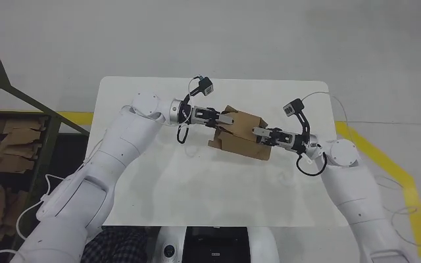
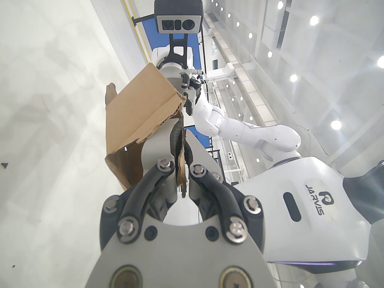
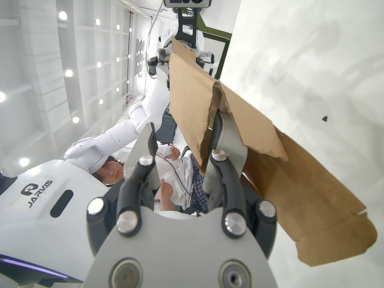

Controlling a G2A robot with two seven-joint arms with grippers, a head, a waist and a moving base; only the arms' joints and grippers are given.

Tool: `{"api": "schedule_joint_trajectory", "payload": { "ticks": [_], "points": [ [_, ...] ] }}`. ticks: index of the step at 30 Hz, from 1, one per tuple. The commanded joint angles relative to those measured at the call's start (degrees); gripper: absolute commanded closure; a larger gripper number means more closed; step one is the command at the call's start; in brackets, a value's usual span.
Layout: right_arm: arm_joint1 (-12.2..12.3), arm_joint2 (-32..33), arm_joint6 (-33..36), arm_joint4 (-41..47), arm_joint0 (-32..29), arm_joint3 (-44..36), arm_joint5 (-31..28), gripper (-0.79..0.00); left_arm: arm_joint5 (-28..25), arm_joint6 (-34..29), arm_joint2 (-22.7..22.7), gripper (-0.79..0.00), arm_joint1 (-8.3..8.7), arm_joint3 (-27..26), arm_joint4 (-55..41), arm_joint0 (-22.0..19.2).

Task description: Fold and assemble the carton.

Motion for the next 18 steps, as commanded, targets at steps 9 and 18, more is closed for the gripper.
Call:
{"api": "schedule_joint_trajectory", "payload": {
  "ticks": [9, 18],
  "points": [
    [-0.26, -1.26, -0.30, 0.88, 0.81, 1.11, 0.08, -0.243, 0.32, -0.32, 1.07, 0.000, 0.15, -0.44, -0.40, -0.14],
    [-0.29, -1.71, -0.33, 0.88, 1.25, 1.88, 0.02, 0.000, 0.24, -0.24, 1.43, -0.006, 0.45, -0.08, -0.65, -0.27]
  ]
}}
